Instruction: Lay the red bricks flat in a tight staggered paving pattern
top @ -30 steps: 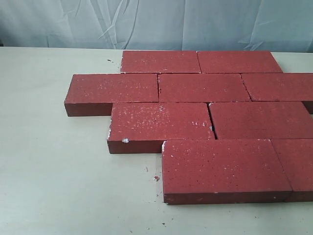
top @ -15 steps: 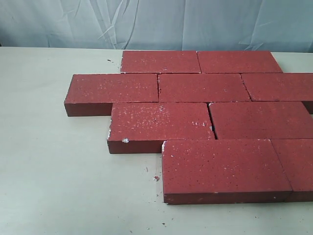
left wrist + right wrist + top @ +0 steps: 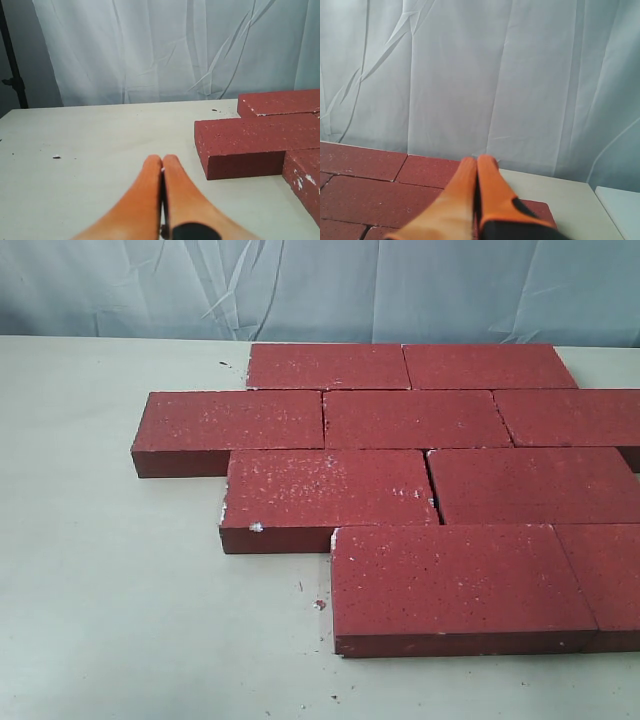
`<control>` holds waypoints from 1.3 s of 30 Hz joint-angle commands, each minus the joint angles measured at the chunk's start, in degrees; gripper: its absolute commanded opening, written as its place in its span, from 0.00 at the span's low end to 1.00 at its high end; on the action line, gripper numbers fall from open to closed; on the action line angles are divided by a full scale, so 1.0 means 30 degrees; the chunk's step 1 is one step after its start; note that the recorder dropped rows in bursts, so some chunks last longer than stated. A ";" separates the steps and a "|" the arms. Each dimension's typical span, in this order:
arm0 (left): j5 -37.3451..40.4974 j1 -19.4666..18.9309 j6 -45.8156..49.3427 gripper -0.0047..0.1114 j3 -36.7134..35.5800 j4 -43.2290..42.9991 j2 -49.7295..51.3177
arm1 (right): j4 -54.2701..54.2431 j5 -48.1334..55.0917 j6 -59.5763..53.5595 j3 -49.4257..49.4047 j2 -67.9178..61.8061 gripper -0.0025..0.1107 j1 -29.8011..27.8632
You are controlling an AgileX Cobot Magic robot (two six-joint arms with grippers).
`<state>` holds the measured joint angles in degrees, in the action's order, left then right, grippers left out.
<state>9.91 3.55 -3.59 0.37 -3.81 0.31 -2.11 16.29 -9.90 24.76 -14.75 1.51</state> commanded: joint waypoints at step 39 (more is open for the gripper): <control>0.1110 -0.0009 0.0421 0.04 -0.0124 0.0112 -0.0104 | 0.0009 -0.0028 0.0033 -0.0042 0.0105 0.01 -0.0109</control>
<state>13.20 3.55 -2.34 0.27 -3.72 0.31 -2.11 16.29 -9.90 24.76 -14.75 1.51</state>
